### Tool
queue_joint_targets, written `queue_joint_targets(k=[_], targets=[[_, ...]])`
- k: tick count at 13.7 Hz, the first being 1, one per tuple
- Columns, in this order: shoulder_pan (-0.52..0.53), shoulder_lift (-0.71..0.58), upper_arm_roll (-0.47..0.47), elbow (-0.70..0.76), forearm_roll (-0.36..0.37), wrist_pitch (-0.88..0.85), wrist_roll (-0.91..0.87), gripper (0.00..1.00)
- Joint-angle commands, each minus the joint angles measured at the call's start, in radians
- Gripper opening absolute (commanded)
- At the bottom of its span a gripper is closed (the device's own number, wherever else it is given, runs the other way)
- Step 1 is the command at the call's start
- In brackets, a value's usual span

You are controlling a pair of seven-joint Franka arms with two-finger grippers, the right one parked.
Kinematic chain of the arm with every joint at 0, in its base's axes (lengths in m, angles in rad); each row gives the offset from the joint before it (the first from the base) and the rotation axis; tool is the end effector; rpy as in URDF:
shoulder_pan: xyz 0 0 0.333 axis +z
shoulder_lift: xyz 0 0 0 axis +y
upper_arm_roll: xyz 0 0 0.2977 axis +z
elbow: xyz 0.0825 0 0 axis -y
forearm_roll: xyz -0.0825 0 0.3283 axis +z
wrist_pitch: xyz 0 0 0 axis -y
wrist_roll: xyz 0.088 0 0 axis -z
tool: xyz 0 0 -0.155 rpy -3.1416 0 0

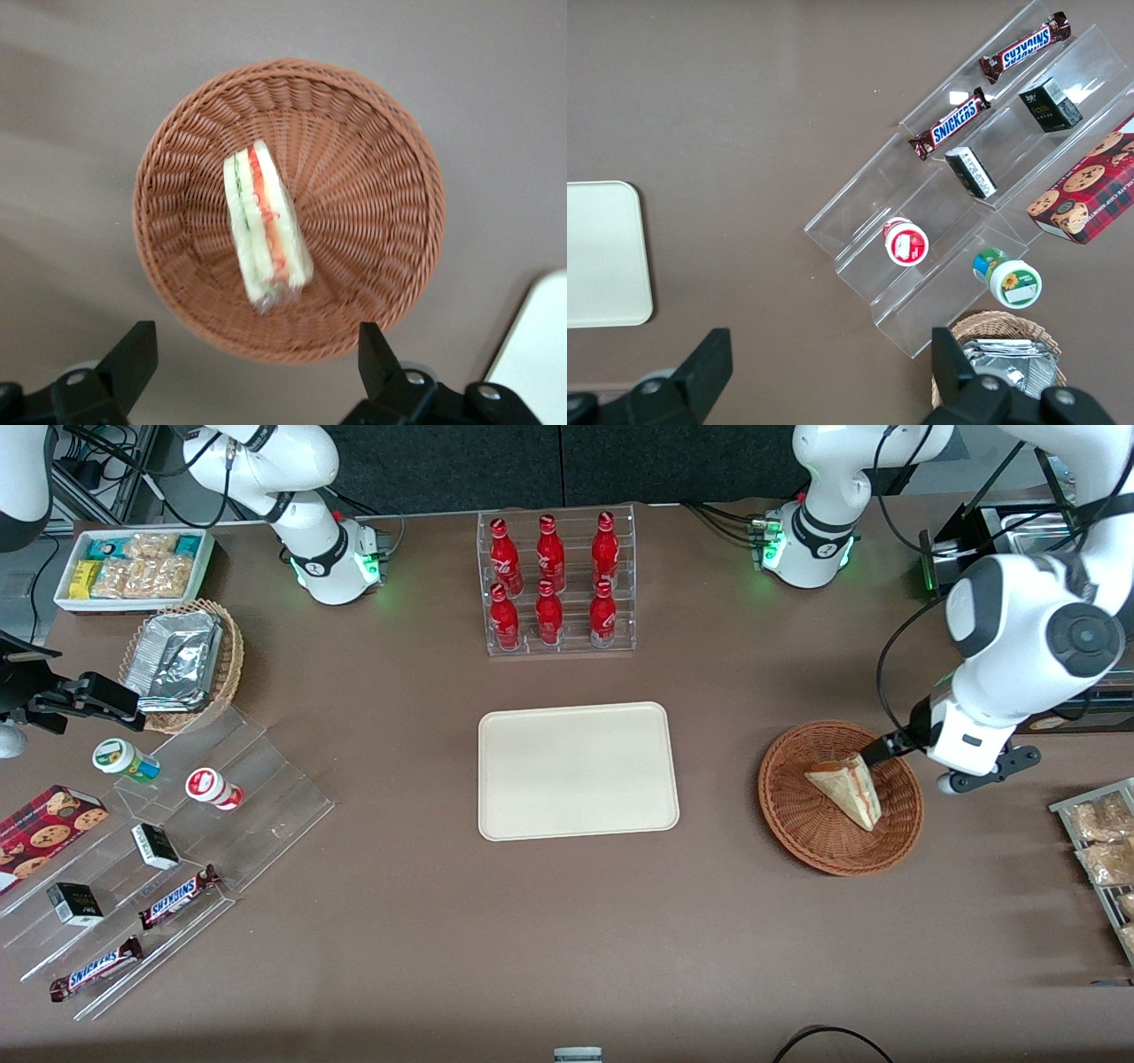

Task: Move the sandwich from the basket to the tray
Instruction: 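Move the left gripper over the wrapped sandwich in the wicker basket, then lower the left gripper and close it on the wrapped sandwich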

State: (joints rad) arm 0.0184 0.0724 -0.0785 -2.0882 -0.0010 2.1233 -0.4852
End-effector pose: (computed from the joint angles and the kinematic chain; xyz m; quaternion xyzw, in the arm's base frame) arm 0.5038 -0.0302 0.3519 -0.9773 -0.2112 0.0187 0.0019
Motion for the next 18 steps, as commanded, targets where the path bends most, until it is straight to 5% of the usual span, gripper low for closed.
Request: queue_joint_targets(k=[1,6,14,16,18], targets=[[-0.009,0.023,-0.004,-0.032,0.033,0.061,-0.175,1.0],[-0.009,0.066,-0.004,-0.121,0.047,0.253,-0.363,1.0],[-0.009,0.181,-0.004,-0.128,0.046,0.308,-0.444,0.99],[-0.009,0.188,-0.004,-0.135,0.044,0.31,-0.455,0.71],[-0.011,0.196,-0.004,-0.133,0.046,0.307,-0.469,0.12]])
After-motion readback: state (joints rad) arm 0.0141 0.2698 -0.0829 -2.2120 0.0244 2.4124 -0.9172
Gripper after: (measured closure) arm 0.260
